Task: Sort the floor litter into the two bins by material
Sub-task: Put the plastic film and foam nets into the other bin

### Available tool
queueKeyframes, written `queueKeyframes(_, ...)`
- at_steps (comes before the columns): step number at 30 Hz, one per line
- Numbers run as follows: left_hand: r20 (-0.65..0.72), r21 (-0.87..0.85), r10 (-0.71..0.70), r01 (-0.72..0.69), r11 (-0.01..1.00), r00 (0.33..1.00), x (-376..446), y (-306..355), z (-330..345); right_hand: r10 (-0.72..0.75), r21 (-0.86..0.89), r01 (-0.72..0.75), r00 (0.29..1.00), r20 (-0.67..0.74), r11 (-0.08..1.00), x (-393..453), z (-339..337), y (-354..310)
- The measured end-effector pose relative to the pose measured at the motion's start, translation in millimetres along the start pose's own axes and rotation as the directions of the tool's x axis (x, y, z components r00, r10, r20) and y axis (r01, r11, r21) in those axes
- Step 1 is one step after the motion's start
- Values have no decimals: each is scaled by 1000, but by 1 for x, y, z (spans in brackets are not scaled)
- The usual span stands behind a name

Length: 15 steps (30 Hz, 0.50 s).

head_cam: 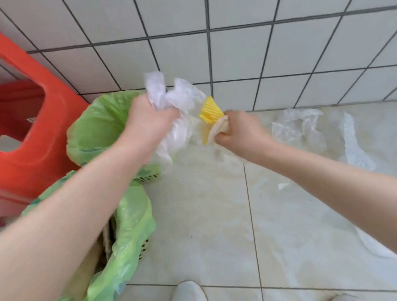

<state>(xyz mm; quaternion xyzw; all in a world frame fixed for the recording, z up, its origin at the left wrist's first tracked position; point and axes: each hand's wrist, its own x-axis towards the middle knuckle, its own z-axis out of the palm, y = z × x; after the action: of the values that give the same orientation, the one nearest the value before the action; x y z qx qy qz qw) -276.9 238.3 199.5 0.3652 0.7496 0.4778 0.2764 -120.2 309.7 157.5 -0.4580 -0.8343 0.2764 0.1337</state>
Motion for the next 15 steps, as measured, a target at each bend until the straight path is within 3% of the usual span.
queueKeyframes(5,-270,-216,-167,110,970,948,72,-20,-62,-114,-1,114,991,-65,993,56,8,-57)
queueKeyframes(8,-393,-132,-199,159,978,898,100,-50,-89,-235,-64,233,972,-10,970,70,20,-84)
queueKeyframes(11,-412,1,-55,60,998,910,106,-73,-95,-341,-293,347,937,73,891,73,35,-99)
queueKeyframes(15,-332,302,169,-65,951,928,110,-98,-104,-332,-444,344,937,108,827,85,52,-115)
